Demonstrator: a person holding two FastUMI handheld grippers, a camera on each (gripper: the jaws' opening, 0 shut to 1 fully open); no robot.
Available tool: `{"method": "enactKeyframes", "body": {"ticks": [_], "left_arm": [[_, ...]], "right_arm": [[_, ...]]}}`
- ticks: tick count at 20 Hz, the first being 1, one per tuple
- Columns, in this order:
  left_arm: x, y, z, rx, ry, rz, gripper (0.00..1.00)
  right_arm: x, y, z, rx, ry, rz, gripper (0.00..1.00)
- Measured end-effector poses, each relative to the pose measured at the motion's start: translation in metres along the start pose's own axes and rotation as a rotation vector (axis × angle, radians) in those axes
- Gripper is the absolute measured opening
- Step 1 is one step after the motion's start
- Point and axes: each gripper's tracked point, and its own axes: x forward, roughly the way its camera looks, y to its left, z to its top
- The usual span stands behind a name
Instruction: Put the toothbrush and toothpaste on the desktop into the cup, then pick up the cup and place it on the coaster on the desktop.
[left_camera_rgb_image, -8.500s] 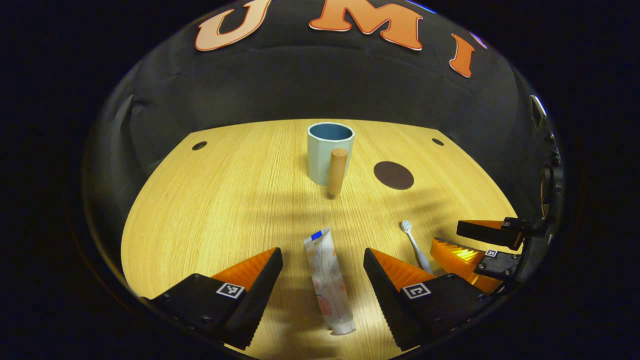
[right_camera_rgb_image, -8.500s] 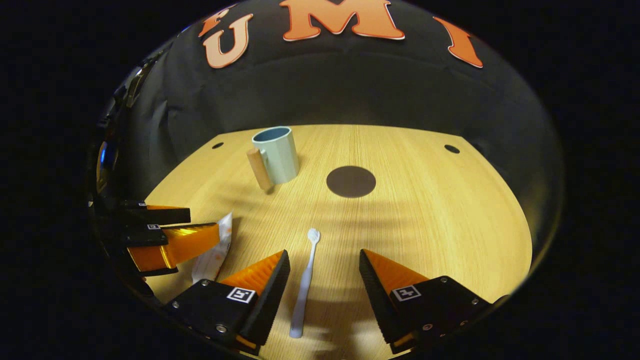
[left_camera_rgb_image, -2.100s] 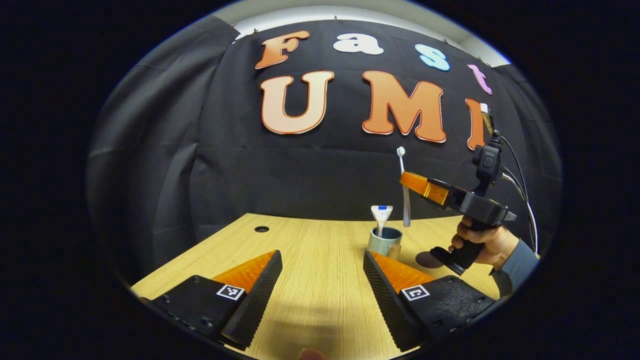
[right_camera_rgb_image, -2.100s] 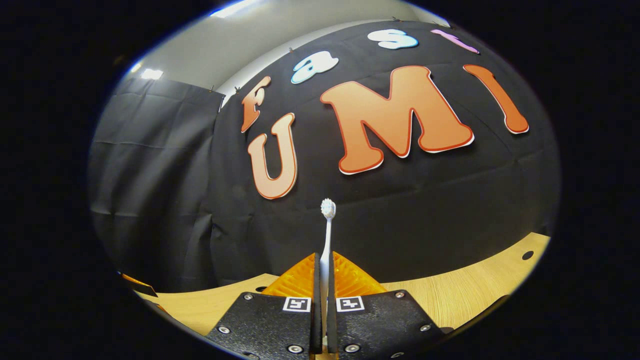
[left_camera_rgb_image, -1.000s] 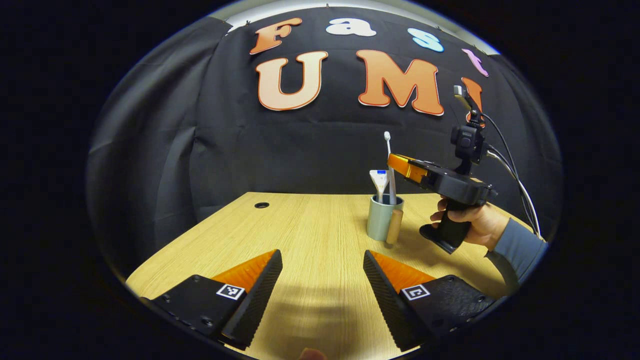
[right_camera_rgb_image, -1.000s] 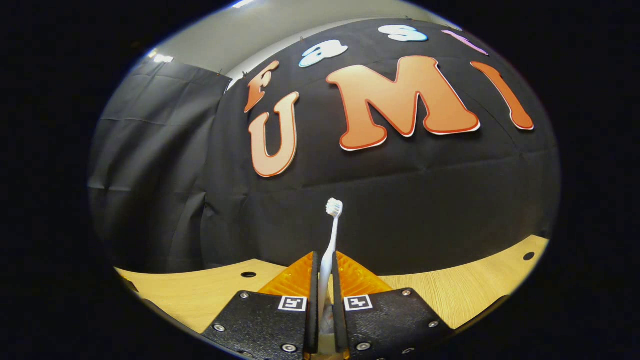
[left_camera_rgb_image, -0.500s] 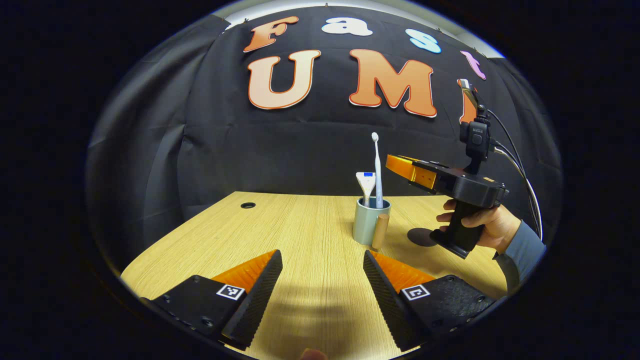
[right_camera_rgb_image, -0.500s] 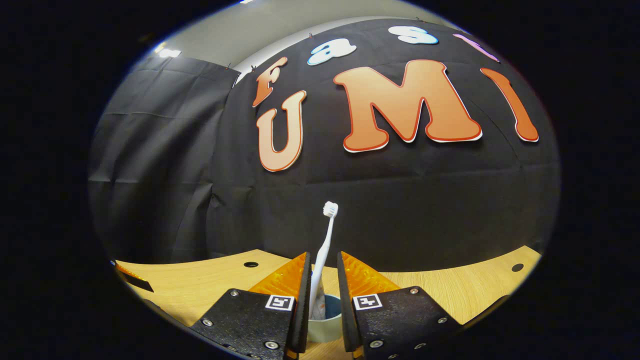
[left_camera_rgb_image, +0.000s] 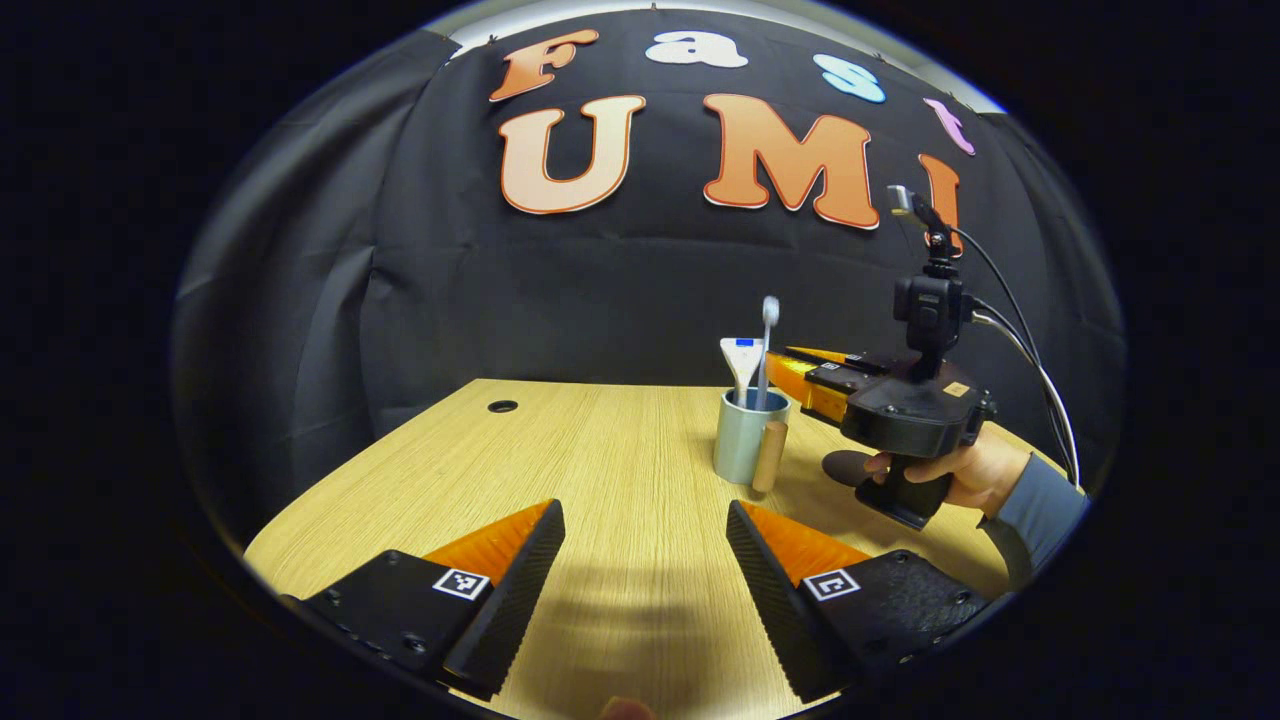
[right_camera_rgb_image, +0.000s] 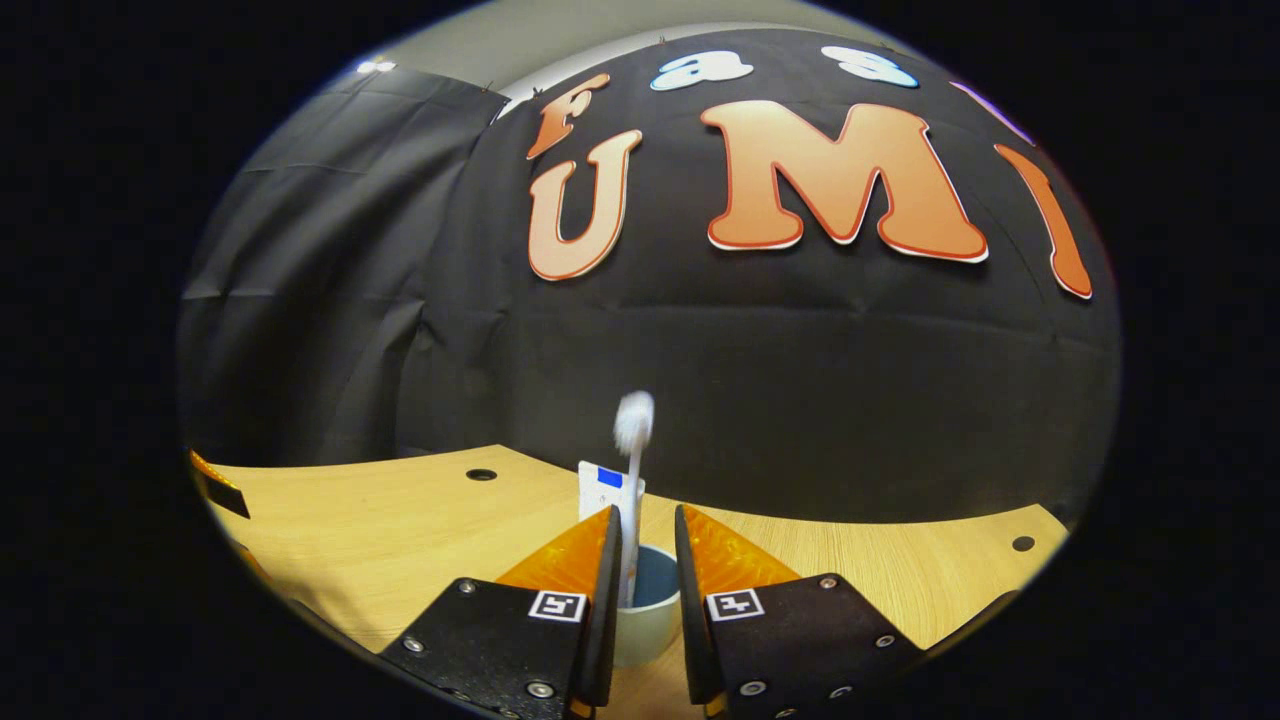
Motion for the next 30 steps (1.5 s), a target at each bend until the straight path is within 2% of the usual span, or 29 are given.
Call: {"method": "enactKeyframes", "body": {"ticks": [2,7,9,11,12,13,14,15,16,18,20,27,30], "left_arm": [[0.002,0.0,0.0,-0.002,0.002,0.0,0.98],[0.012,-0.012,0.006,-0.012,0.019,-0.024,0.98],[0.016,-0.02,0.016,0.006,0.007,-0.037,0.97],[0.026,-0.033,0.03,0.032,0.006,-0.061,0.97],[0.031,-0.041,0.036,0.033,0.013,-0.087,0.97],[0.037,-0.05,0.04,0.023,0.021,-0.111,0.98],[0.046,-0.058,0.043,0.02,0.038,-0.134,0.98],[0.052,-0.064,0.048,0.02,0.052,-0.15,0.98],[0.062,-0.069,0.049,0.023,0.073,-0.166,0.98],[0.079,-0.082,0.053,0.015,0.134,-0.201,0.98],[0.095,-0.094,0.055,-0.003,0.207,-0.233,0.98],[0.137,-0.11,0.017,-0.024,0.523,-0.211,0.98],[0.155,-0.11,-0.002,0.004,0.6,-0.158,0.98]], "right_arm": [[-0.003,-0.002,0.007,0.027,-0.006,0.003,0.3],[-0.026,-0.015,0.031,0.002,-0.033,0.005,0.3],[-0.04,-0.02,0.039,-0.004,-0.038,0.008,0.34],[-0.055,-0.025,0.046,-0.005,-0.039,0.009,0.43],[-0.063,-0.027,0.05,-0.007,-0.04,0.008,0.52],[-0.07,-0.028,0.055,-0.009,-0.045,0.008,0.52],[-0.077,-0.031,0.06,-0.012,-0.048,0.003,0.66],[-0.084,-0.034,0.064,-0.014,-0.053,0.0,0.75],[-0.09,-0.037,0.07,-0.014,-0.058,-0.006,0.73],[-0.103,-0.045,0.082,-0.008,-0.08,-0.025,0.85],[-0.114,-0.055,0.093,0.01,-0.101,-0.049,0.88],[-0.156,-0.086,0.108,0.008,-0.14,-0.115,0.9],[-0.176,-0.096,0.1,0.05,-0.131,-0.137,0.91]]}}
